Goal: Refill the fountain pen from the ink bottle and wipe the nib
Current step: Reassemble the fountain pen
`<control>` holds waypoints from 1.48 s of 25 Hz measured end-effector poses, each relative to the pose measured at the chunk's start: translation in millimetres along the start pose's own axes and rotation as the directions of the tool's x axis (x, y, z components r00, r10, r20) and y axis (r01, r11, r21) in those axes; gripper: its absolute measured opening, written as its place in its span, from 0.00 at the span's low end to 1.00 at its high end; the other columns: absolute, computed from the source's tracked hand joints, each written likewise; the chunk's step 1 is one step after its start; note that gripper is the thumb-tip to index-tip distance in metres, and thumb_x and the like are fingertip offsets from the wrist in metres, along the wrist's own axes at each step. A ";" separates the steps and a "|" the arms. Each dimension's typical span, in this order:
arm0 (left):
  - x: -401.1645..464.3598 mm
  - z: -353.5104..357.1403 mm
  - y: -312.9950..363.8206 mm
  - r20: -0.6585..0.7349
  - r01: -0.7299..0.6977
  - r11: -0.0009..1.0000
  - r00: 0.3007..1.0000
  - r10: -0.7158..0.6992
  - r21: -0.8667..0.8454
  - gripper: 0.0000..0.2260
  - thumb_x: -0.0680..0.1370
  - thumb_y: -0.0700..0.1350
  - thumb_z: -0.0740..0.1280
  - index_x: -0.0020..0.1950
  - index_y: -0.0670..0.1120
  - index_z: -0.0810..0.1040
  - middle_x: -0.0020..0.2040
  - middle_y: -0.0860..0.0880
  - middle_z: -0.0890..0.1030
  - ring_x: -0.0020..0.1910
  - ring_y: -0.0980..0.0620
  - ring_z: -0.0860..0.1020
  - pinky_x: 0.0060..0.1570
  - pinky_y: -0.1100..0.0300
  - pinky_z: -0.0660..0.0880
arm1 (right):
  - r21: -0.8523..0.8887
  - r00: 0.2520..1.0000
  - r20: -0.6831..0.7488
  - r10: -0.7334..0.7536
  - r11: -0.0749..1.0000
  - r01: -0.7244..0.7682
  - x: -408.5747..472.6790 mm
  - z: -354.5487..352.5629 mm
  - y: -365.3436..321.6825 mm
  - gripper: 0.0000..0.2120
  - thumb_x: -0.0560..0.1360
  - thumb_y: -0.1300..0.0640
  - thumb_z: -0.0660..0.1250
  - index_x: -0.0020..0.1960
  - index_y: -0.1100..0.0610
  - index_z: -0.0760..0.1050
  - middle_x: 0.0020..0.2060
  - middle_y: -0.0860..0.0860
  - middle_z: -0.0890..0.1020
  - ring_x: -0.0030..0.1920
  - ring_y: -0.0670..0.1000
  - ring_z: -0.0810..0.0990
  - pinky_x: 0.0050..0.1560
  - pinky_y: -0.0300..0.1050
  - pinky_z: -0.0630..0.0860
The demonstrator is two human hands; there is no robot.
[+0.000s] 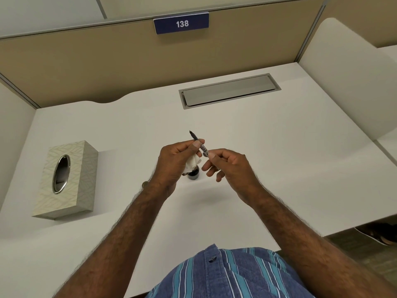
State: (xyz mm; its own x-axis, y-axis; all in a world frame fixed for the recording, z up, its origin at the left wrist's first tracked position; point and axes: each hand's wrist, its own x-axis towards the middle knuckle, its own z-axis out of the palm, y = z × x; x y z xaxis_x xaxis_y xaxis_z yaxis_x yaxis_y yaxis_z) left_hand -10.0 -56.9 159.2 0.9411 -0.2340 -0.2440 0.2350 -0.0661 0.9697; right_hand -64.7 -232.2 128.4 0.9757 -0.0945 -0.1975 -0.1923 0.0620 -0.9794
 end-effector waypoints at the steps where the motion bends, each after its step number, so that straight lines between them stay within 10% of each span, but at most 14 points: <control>1: 0.4 -0.6 -0.7 -0.001 0.001 1.000 1.000 -0.001 0.000 0.10 0.82 0.52 0.71 0.56 0.51 0.89 0.39 0.56 0.83 0.40 0.56 0.79 0.37 0.61 0.72 | 0.006 1.000 0.003 0.000 1.000 0.000 -0.7 0.6 -0.8 0.09 0.84 0.54 0.69 0.60 0.57 0.83 0.44 0.56 0.89 0.40 0.53 0.85 0.38 0.48 0.76; 24: 0.9 -1.0 -7.0 -0.031 0.004 1.000 1.000 -0.003 0.028 0.10 0.82 0.51 0.71 0.49 0.47 0.88 0.50 0.55 0.88 0.40 0.58 0.80 0.32 0.67 0.71 | -0.074 0.998 -0.060 -0.014 0.997 0.009 -4.9 4.8 0.3 0.09 0.78 0.53 0.77 0.57 0.52 0.83 0.42 0.53 0.90 0.39 0.49 0.87 0.38 0.43 0.77; 37: -3.6 2.7 -3.6 0.025 -0.031 0.999 0.999 0.031 0.032 0.09 0.84 0.49 0.68 0.51 0.50 0.88 0.43 0.55 0.86 0.36 0.62 0.78 0.31 0.71 0.70 | -0.014 1.000 0.015 0.026 1.000 -0.026 -5.9 6.8 1.2 0.10 0.85 0.55 0.66 0.52 0.57 0.85 0.39 0.55 0.88 0.38 0.52 0.83 0.39 0.47 0.74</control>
State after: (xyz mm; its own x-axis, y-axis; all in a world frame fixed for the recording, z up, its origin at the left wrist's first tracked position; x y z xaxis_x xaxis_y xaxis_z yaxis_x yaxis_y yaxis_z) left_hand -14.9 -58.5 156.6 0.9416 -0.2598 -0.2143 0.1973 -0.0902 0.9762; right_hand -70.0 -224.9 128.7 0.9718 -0.0780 -0.2227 -0.2193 0.0503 -0.9744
